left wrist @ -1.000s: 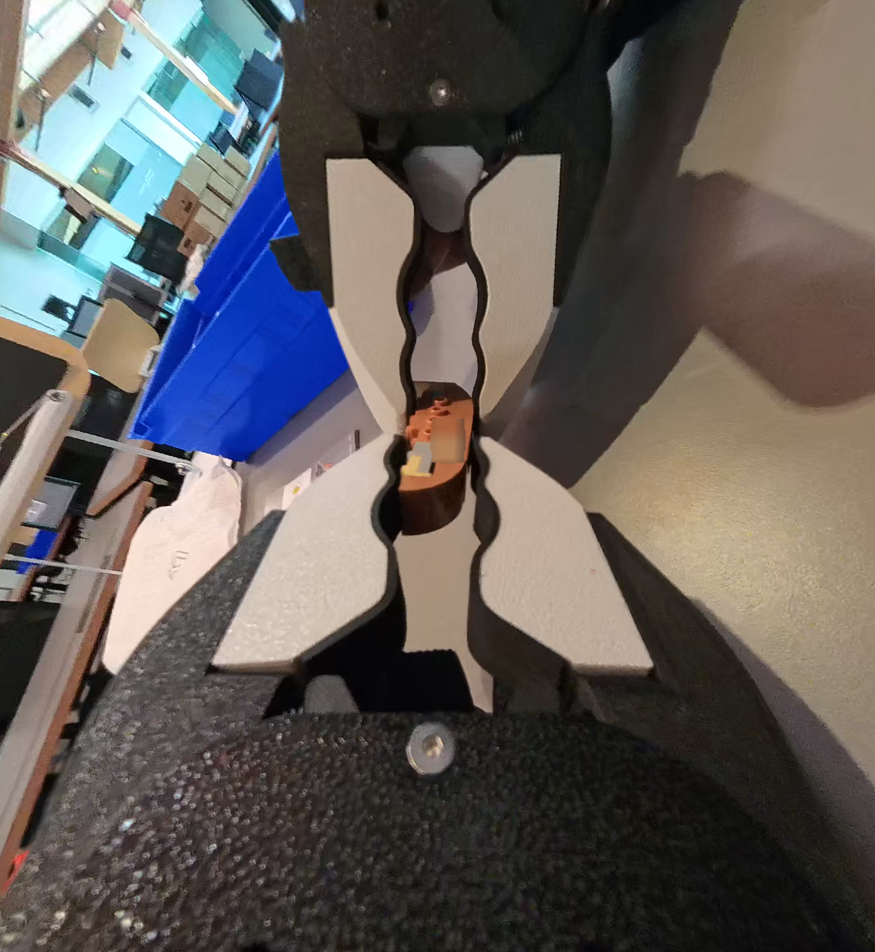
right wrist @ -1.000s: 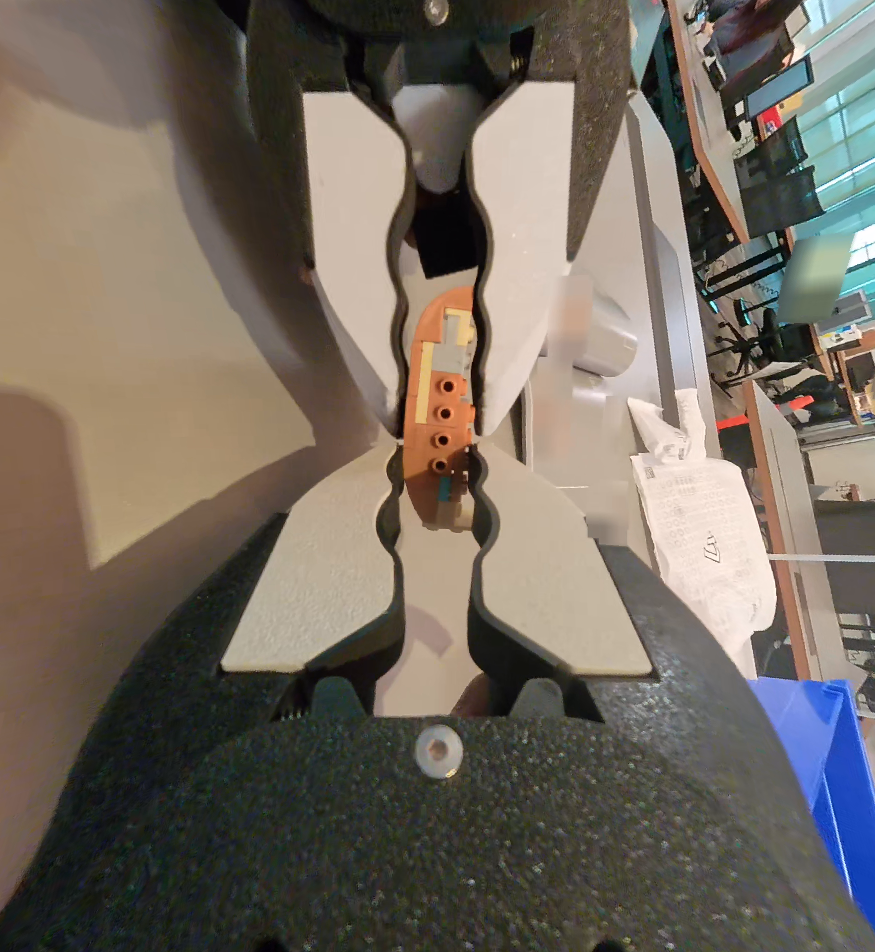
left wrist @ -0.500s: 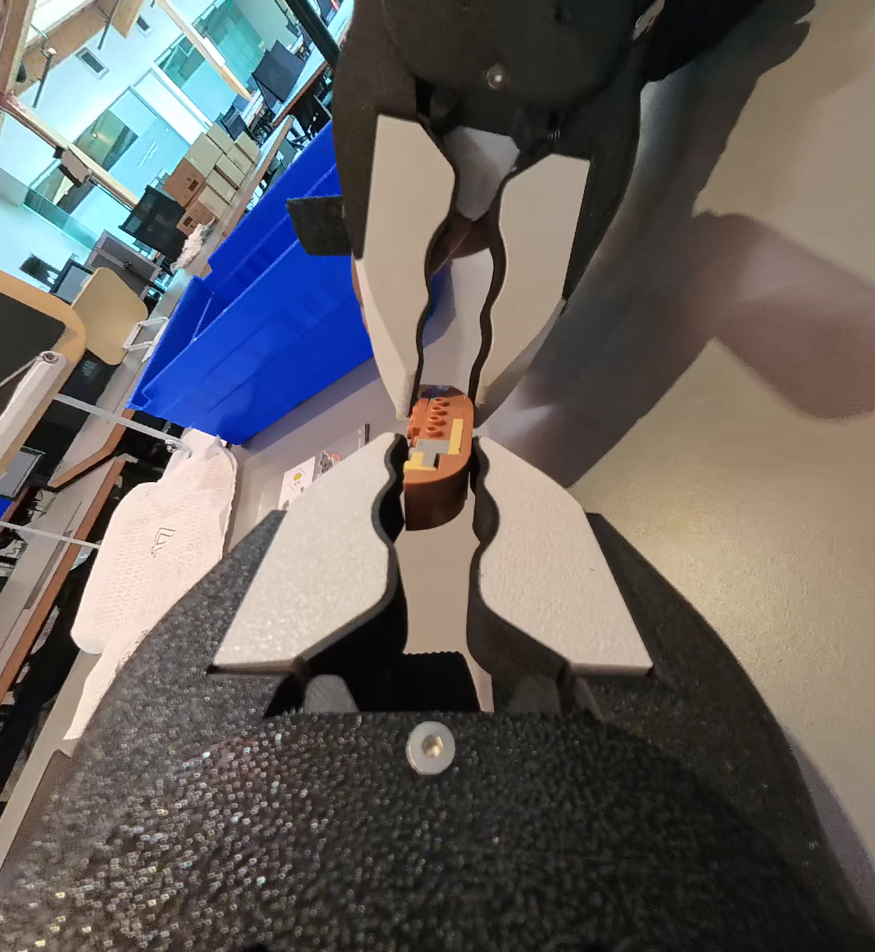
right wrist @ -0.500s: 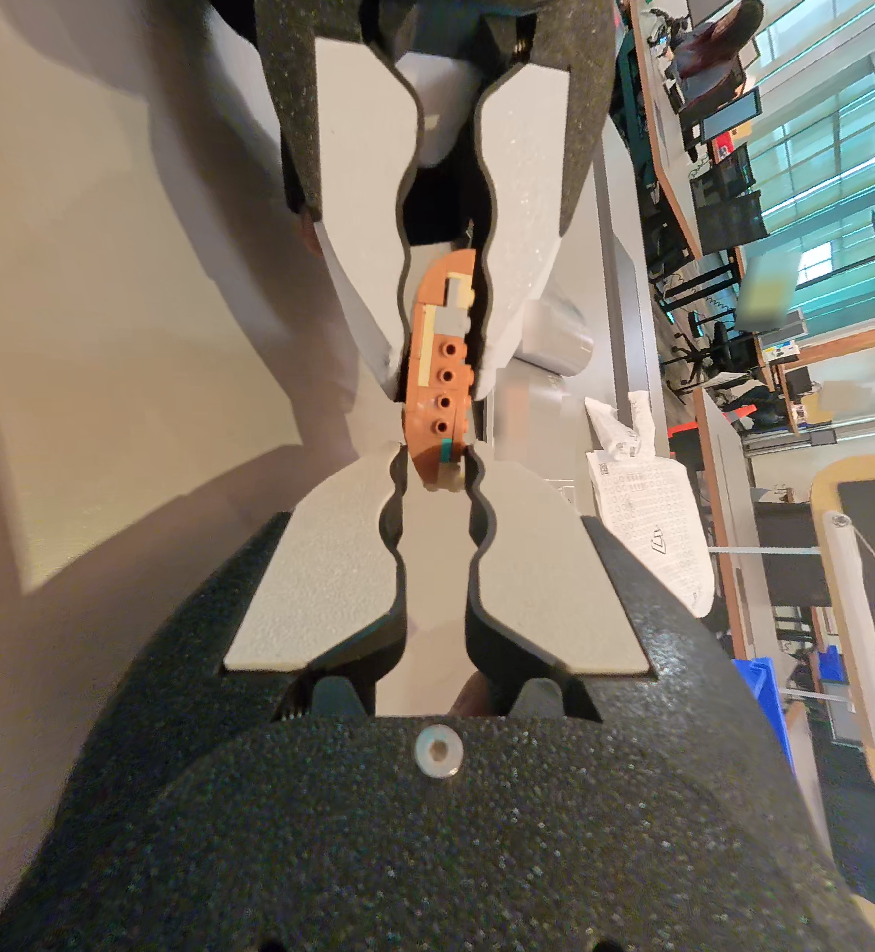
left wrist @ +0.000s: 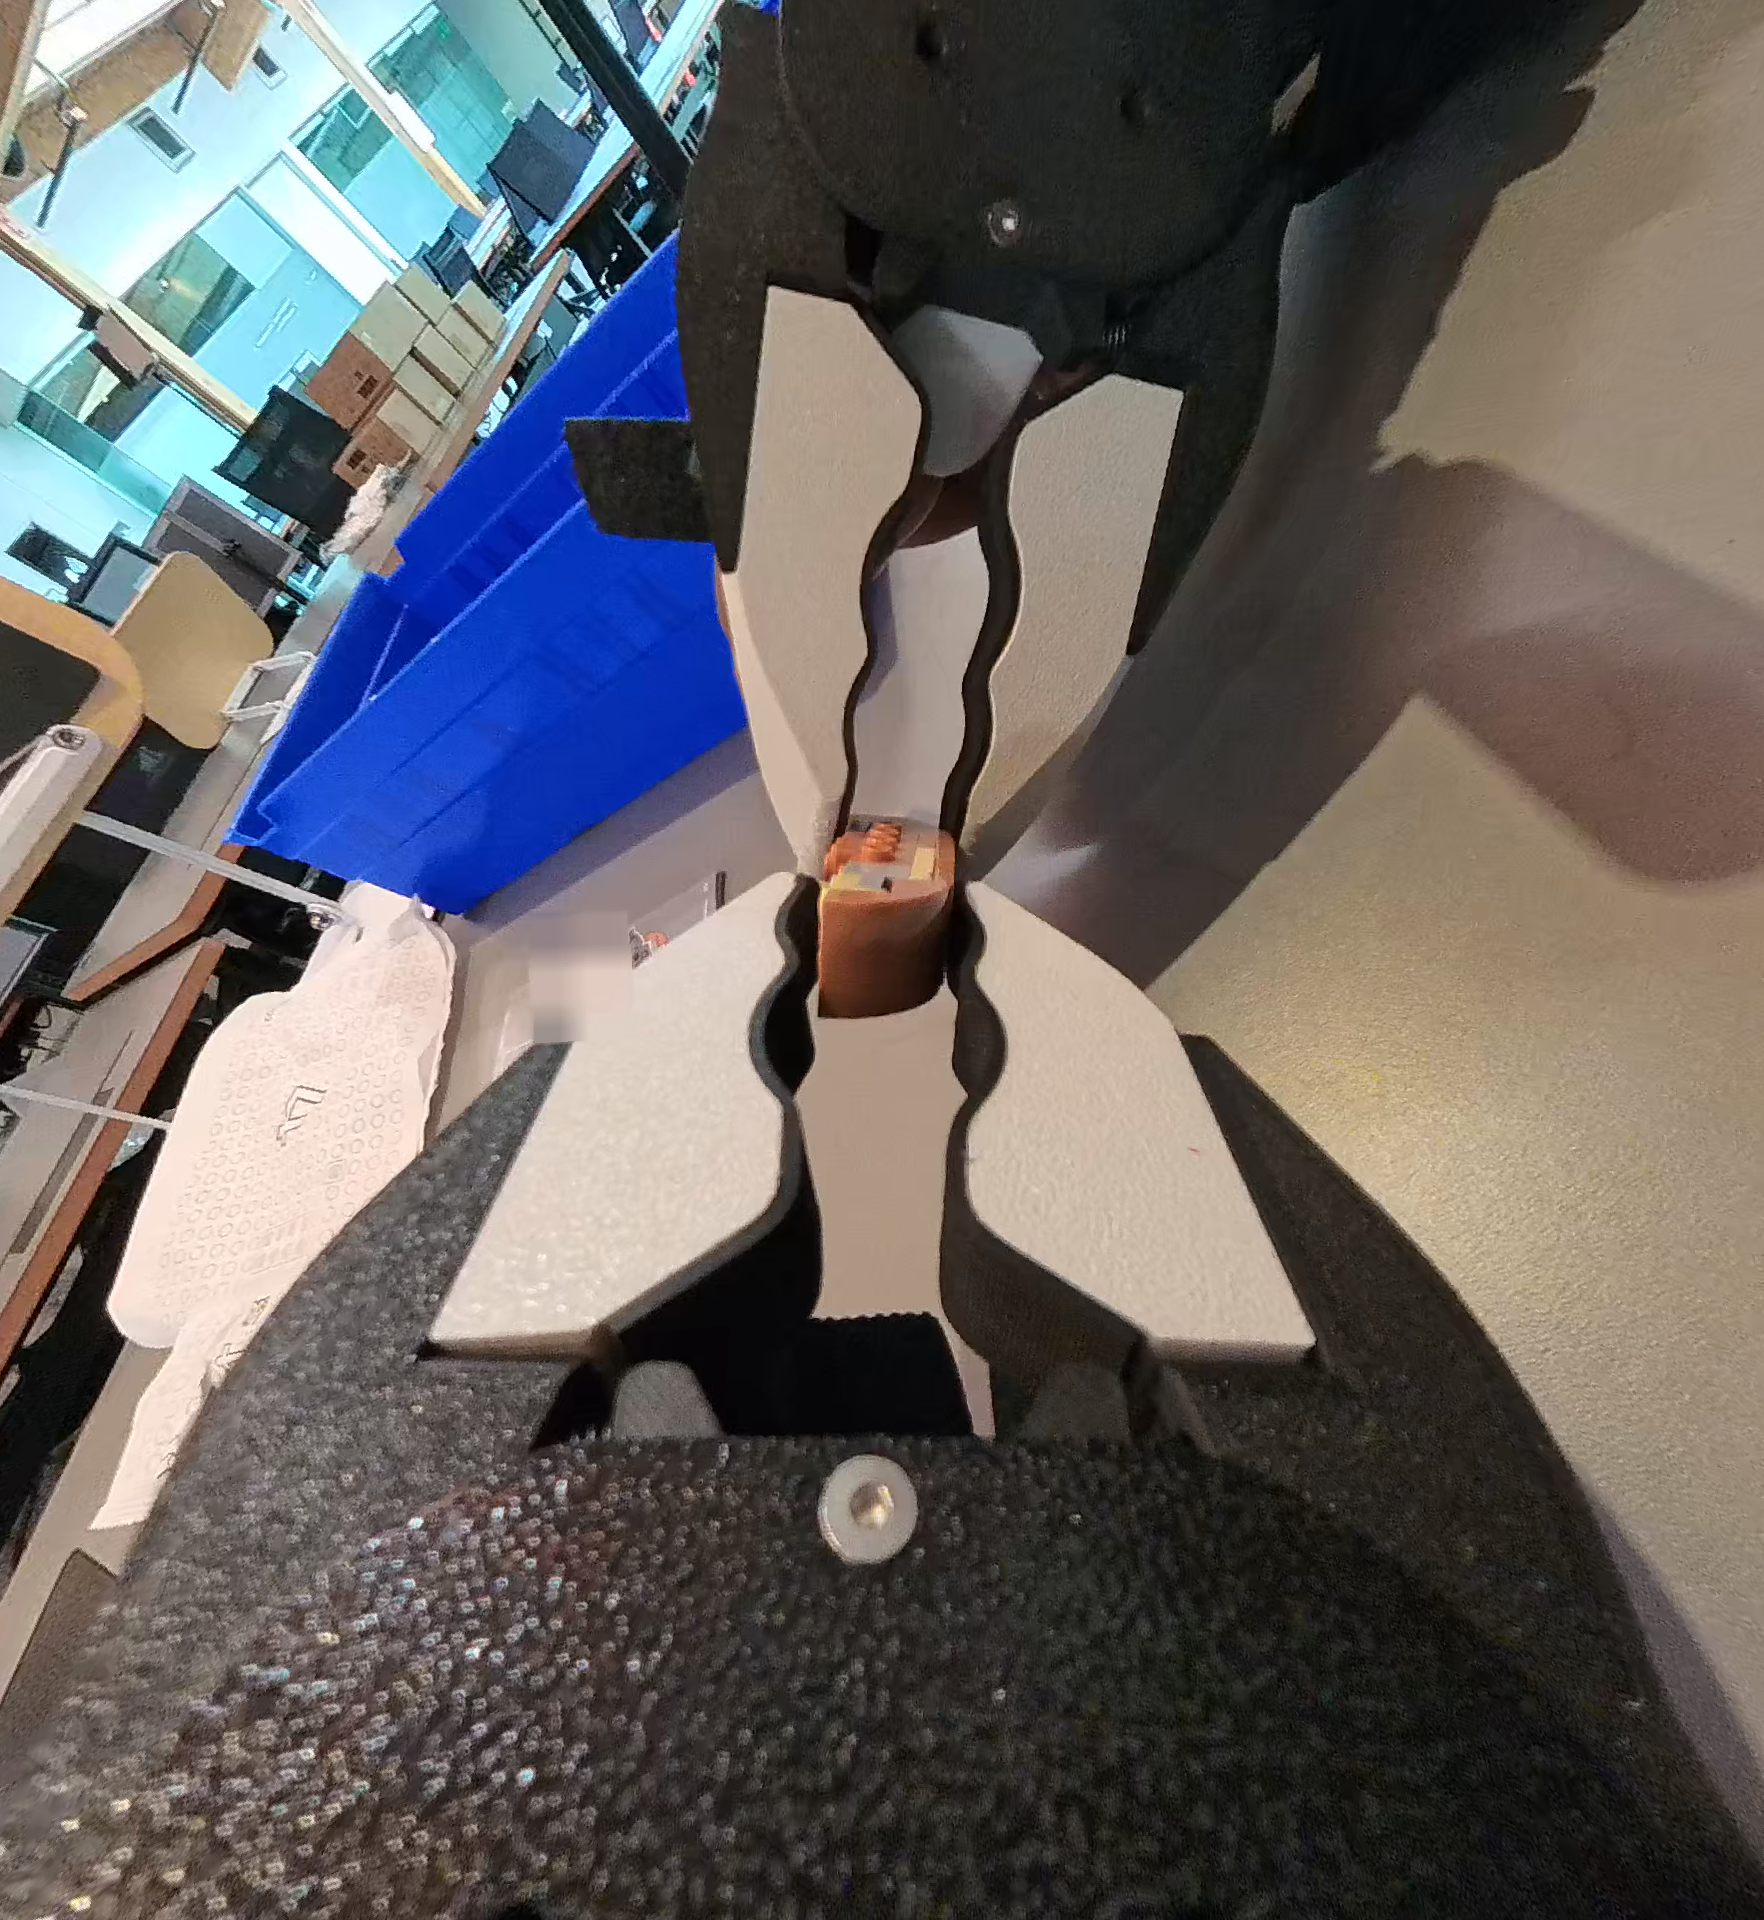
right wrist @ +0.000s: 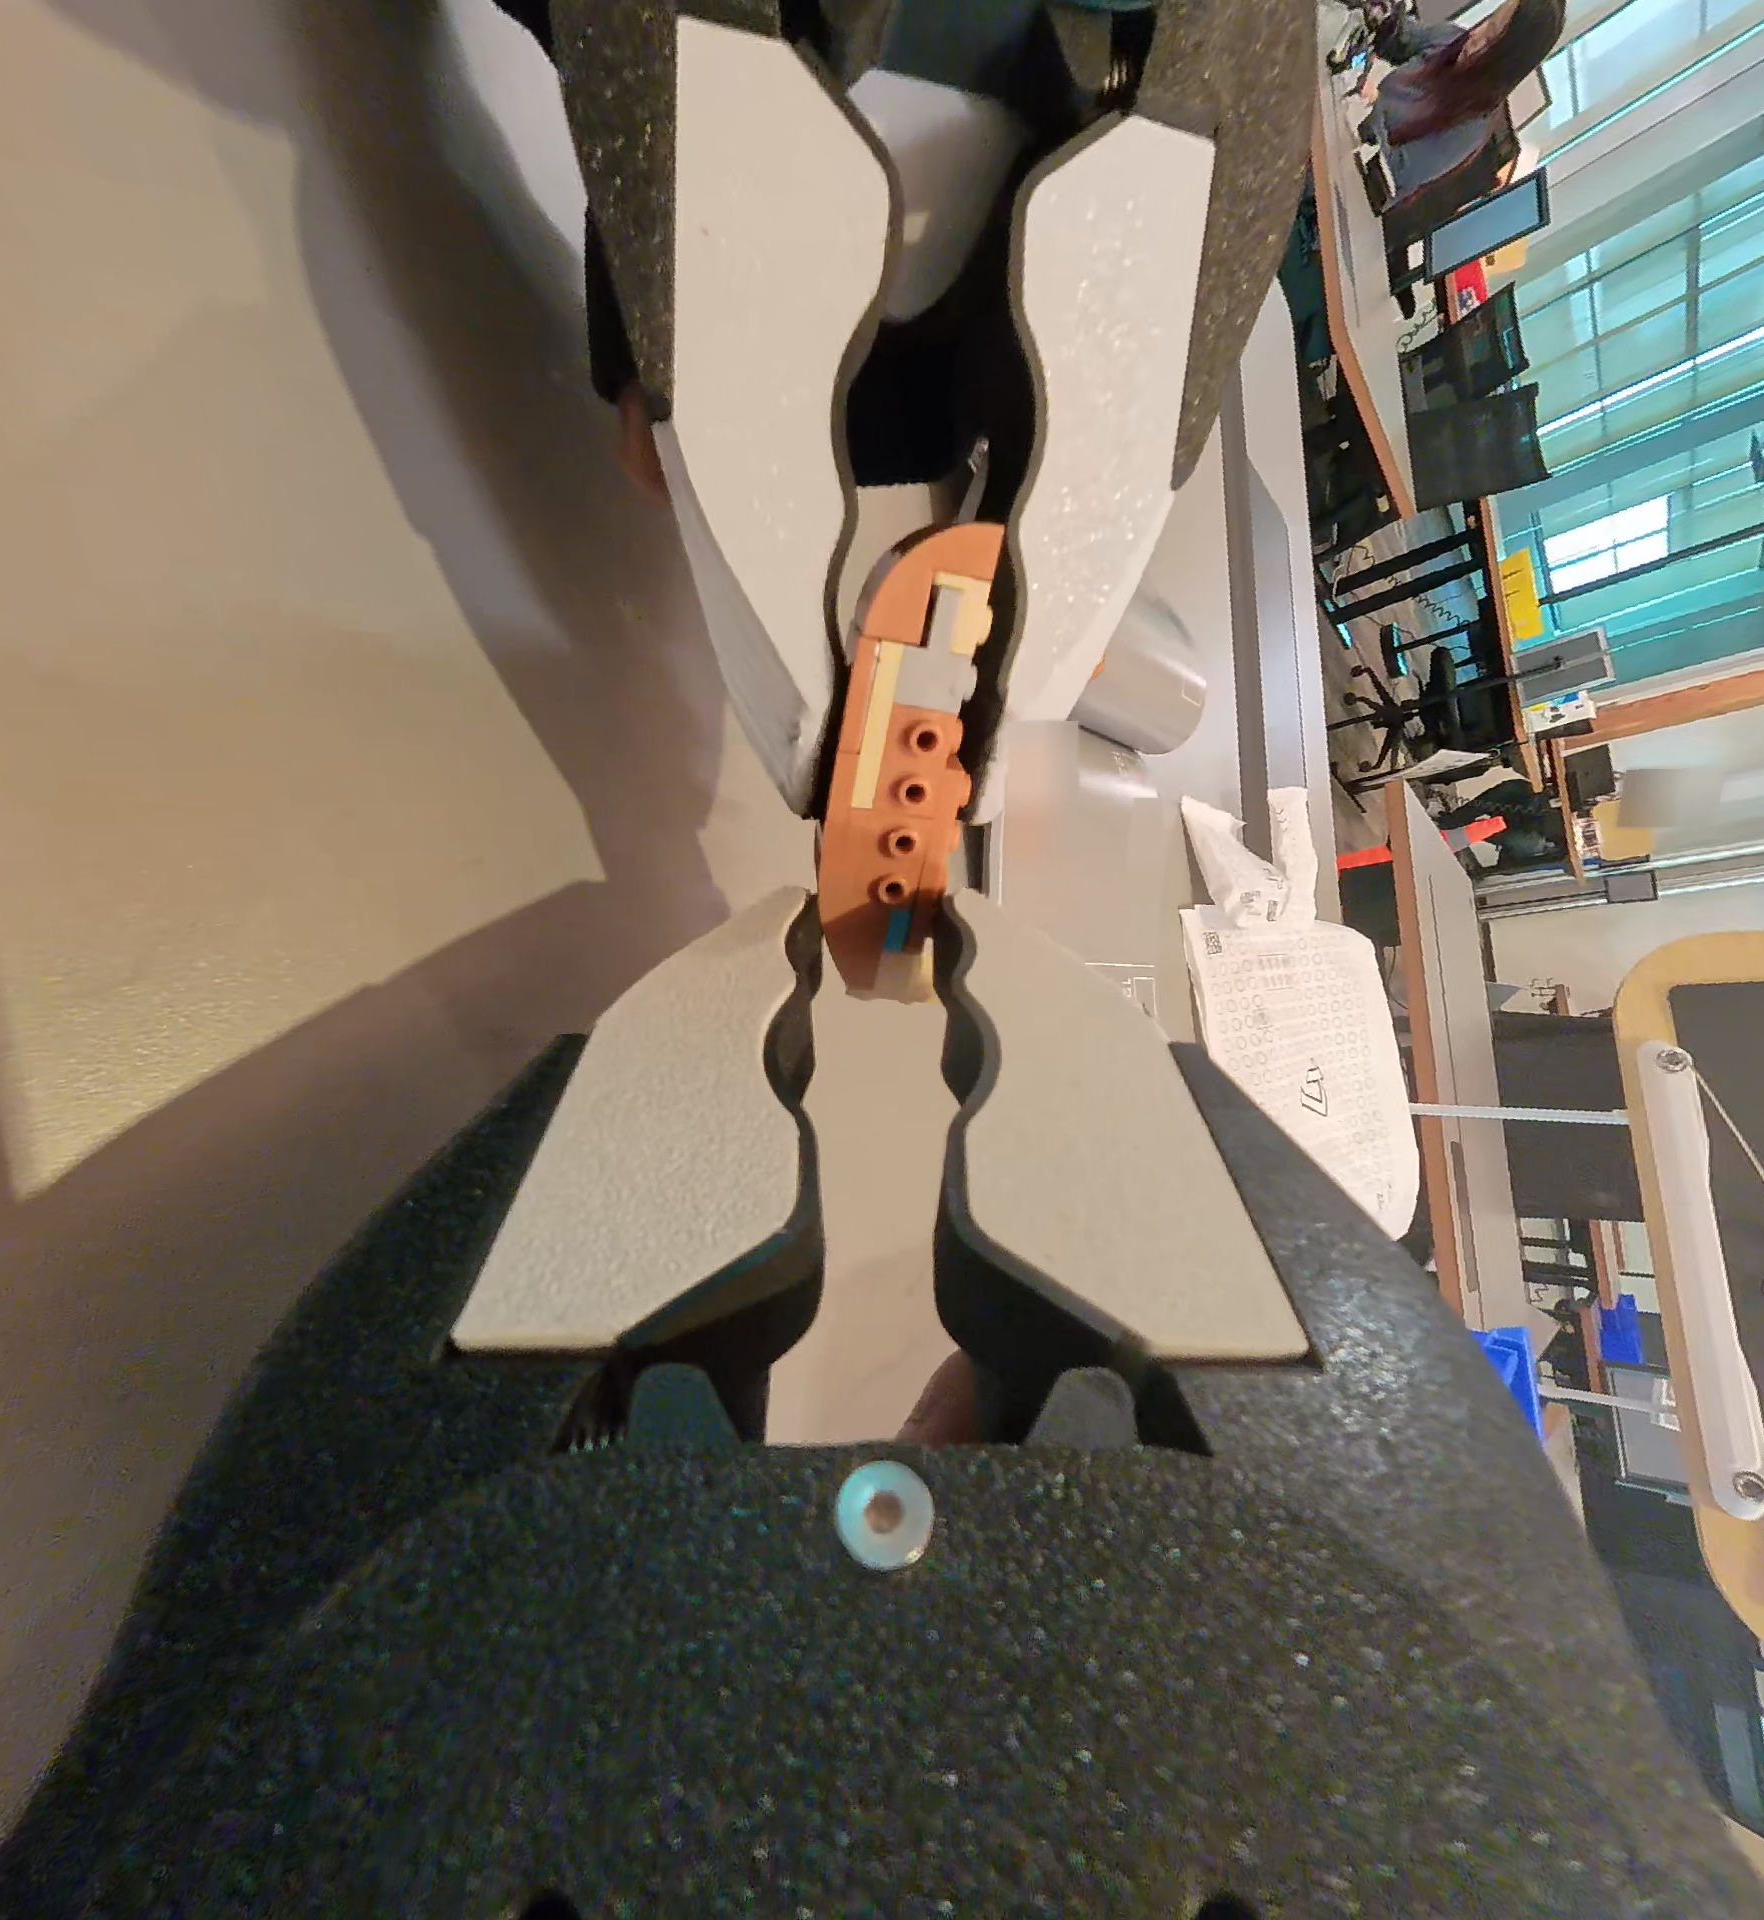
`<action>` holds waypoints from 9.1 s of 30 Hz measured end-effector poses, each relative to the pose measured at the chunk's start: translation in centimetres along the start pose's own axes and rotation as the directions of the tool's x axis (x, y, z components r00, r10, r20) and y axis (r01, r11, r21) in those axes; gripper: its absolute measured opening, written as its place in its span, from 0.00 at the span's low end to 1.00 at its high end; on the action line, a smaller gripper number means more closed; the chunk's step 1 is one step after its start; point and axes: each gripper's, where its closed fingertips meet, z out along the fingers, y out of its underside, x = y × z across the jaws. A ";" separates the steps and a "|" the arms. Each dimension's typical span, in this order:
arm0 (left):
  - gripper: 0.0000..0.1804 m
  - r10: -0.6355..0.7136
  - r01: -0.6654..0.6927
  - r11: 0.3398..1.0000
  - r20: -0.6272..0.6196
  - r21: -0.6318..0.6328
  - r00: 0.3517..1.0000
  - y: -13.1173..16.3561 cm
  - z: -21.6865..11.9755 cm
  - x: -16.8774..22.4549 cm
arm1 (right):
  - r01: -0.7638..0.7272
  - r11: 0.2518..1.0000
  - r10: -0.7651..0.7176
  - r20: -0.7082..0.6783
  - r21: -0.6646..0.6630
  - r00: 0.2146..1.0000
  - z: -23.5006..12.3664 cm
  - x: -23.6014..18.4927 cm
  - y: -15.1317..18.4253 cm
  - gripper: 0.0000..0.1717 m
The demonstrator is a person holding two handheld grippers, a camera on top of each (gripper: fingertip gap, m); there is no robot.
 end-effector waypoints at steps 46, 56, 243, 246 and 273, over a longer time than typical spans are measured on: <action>0.15 -0.830 0.923 0.382 -0.457 -0.046 0.320 -2.5 -0.3 -0.4 | 0.722 0.671 -0.620 -0.662 -0.169 0.421 -3.8 3.3 -2.6 0.18; 0.14 -0.618 0.620 0.784 -0.064 0.035 0.784 -0.4 0.0 -2.5 | -0.489 0.777 0.516 0.044 0.397 0.856 -2.1 2.9 -1.2 0.29; 0.13 -0.300 0.284 0.949 -0.113 -0.135 0.947 -0.3 0.7 1.3 | -0.540 0.727 0.377 0.411 0.424 0.830 -3.6 -0.1 -2.3 0.15; 0.13 -0.308 0.293 0.946 -0.107 -0.136 0.945 -0.3 0.7 1.2 | -0.543 0.725 0.386 0.403 0.423 0.830 -3.5 0.0 -2.3 0.15; 0.13 -0.629 0.633 0.774 -0.126 -0.009 0.767 -1.3 0.9 -0.4 | -0.736 0.538 0.642 0.365 0.411 0.674 -2.5 2.6 -2.2 0.18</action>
